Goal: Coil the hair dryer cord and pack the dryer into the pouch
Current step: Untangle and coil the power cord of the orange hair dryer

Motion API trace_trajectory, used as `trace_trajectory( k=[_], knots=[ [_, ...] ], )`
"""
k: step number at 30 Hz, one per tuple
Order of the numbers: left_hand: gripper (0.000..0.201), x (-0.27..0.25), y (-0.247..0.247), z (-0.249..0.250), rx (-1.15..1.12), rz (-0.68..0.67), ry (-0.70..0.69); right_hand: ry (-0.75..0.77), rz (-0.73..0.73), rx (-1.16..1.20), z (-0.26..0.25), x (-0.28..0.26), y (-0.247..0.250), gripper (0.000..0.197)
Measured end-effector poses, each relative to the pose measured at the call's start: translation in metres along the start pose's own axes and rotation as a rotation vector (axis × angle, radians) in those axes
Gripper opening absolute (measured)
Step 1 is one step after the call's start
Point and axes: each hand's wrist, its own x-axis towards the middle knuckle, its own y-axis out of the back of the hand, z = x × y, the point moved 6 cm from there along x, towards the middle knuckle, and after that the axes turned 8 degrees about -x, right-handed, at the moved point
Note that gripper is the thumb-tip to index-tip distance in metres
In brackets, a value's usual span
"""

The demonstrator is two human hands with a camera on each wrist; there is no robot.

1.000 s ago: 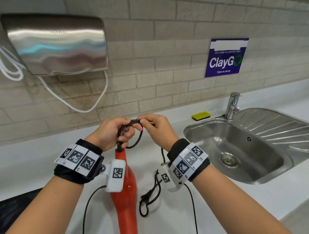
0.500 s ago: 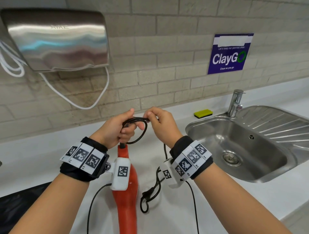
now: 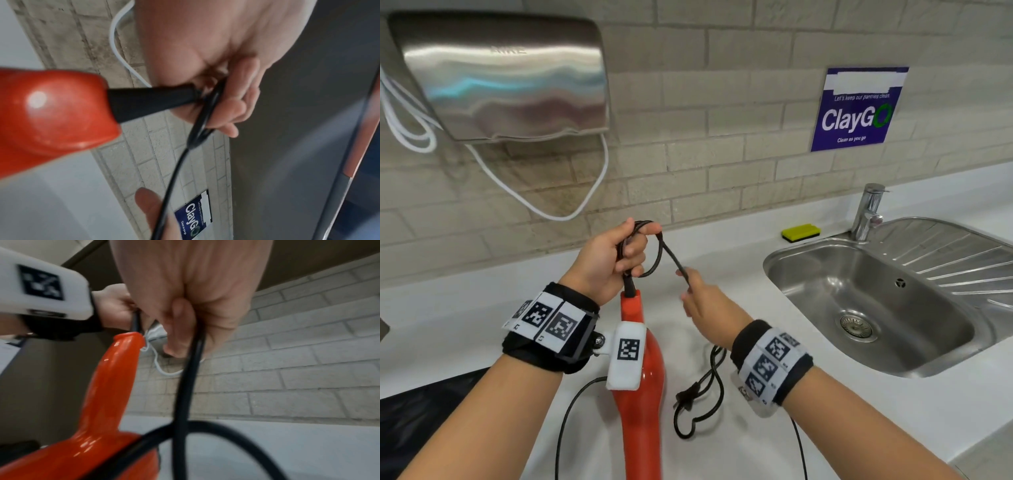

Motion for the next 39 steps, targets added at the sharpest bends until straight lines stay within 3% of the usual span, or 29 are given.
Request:
trace_trajectory(
  k=[2, 7, 12, 16, 21, 24, 28, 34, 39],
  knots=[
    [0.041, 0.001, 0.002, -0.002, -0.034, 0.030, -0.036, 0.007, -0.056, -0.035, -0.004, -0.009, -0.016, 0.044],
    [0.028, 0.002, 0.002, -0.005, 0.086, 0.111, -0.105, 0.111, -0.071, -0.099, -0.023, -0.016, -0.025, 0.035],
    [0.029, 0.001, -0.003, -0.008, 0.350, 0.085, -0.127, 0.275, 0.145, -0.213, -0.040, -0.013, -0.002, 0.033],
    [0.033, -0.005, -0.012, -0.010, 0.538, 0.036, -0.095, 0.377, 0.406, -0.116, -0.052, -0.015, 0.027, 0.034],
    [0.057, -0.010, -0.024, -0.008, 0.844, -0.046, -0.126, 0.243, 0.437, 0.127, -0.050, 0.000, 0.050, 0.014],
    [0.054, -0.010, -0.022, -0.011, 0.635, -0.110, -0.027, 0.207, 0.411, 0.151, -0.050, 0.013, 0.061, 0.012],
    [0.063, -0.007, -0.021, -0.006, 0.542, -0.178, -0.023, 0.271, 0.247, 0.183, -0.052, 0.029, 0.060, 0.016],
    [0.055, -0.004, -0.004, -0.004, 0.453, -0.065, 0.017, 0.150, 0.090, 0.360, -0.036, 0.031, 0.050, 0.022],
    [0.046, -0.007, -0.002, -0.002, 0.399, -0.006, -0.027, 0.133, 0.143, 0.393, -0.034, 0.027, 0.059, 0.022]
  ],
)
